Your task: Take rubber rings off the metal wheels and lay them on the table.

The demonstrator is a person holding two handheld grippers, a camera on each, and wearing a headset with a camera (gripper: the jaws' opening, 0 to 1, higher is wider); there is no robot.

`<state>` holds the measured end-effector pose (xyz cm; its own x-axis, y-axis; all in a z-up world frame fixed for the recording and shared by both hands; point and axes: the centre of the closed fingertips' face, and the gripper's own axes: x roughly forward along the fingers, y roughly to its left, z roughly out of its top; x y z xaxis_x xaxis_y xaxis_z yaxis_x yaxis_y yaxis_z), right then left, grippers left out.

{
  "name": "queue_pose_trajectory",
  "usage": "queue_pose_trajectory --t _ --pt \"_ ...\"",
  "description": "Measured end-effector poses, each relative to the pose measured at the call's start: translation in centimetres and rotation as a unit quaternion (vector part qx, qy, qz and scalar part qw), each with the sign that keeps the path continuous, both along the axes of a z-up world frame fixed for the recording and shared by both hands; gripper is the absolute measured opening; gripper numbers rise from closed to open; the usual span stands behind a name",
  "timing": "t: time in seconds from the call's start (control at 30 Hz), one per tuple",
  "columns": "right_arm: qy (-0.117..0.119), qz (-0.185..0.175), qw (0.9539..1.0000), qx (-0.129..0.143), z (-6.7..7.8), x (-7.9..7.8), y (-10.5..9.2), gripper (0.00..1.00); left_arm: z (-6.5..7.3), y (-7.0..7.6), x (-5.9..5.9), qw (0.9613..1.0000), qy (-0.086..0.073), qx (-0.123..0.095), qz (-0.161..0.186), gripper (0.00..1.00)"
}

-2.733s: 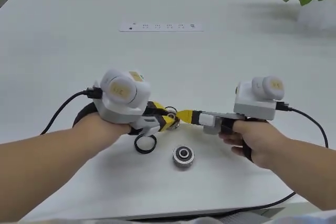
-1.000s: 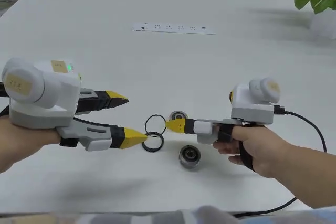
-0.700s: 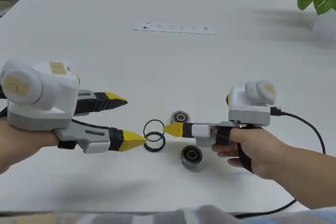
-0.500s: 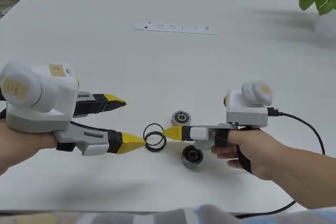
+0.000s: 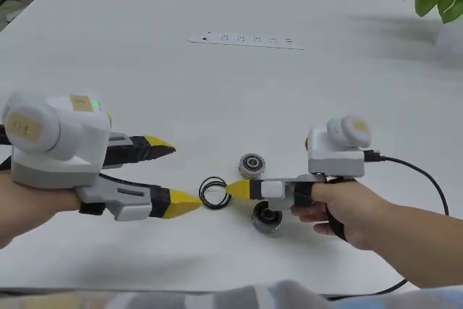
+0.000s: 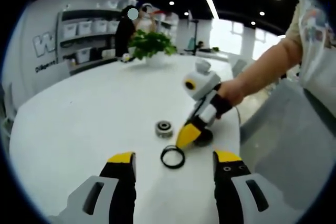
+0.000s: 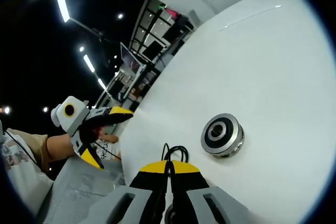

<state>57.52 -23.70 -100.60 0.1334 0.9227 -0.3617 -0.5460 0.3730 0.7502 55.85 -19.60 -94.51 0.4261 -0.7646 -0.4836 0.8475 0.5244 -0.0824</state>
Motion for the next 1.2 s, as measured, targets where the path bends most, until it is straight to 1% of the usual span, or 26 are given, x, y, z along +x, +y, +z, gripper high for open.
queue_pose_trajectory --t 0.17,0.3,0.4,0.47,0.57,0.63,0.8,0.93,1.07,1.17,1.2 --pt "-0.013 -0.002 0.9999 -0.009 -0.2 0.2 -0.2 0.00 -0.1 0.0 -0.1 1.0000 0.001 0.002 -0.002 0.60" --pt "-0.018 -0.005 0.9998 -0.012 -0.2 0.4 -0.4 0.00 -0.2 0.0 -0.2 1.0000 0.002 0.005 -0.002 0.60" --pt "-0.021 -0.007 0.9996 -0.015 -0.3 0.5 -0.6 0.04 -0.2 0.0 -0.3 1.0000 0.003 0.005 -0.002 0.60" --pt "-0.024 -0.007 0.9995 -0.017 -0.3 0.5 -0.6 0.04 -0.2 0.0 -0.3 1.0000 0.003 0.006 -0.003 0.60" --pt "-0.031 -0.008 0.9993 -0.017 -0.1 0.6 -0.7 0.06 0.0 -0.1 -0.3 1.0000 0.002 0.005 -0.003 0.60" --pt "-0.036 -0.010 0.9992 -0.014 0.4 0.7 -0.8 0.08 0.1 -0.1 -0.3 1.0000 0.001 0.005 -0.003 0.60" --pt "-0.062 -0.008 0.9980 -0.010 1.8 0.9 -1.1 0.13 0.4 -0.2 -0.3 1.0000 0.000 0.004 -0.002 0.60" --pt "-0.087 -0.013 0.9961 -0.005 3.1 1.0 -1.8 0.18 0.7 -0.4 -0.3 1.0000 0.000 0.001 -0.001 0.60" --pt "-0.118 -0.016 0.9928 -0.009 4.0 1.2 -2.6 0.27 1.2 -0.5 -0.6 1.0000 0.000 -0.003 0.003 0.61" --pt "-0.131 -0.021 0.9912 -0.011 4.5 1.0 -3.4 0.34 1.5 -0.4 -0.7 0.9999 0.001 -0.010 0.010 0.61" --pt "-0.140 -0.022 0.9898 -0.015 4.7 0.9 -3.7 0.36 1.5 -0.4 -0.7 0.9999 0.001 -0.010 0.012 0.61"
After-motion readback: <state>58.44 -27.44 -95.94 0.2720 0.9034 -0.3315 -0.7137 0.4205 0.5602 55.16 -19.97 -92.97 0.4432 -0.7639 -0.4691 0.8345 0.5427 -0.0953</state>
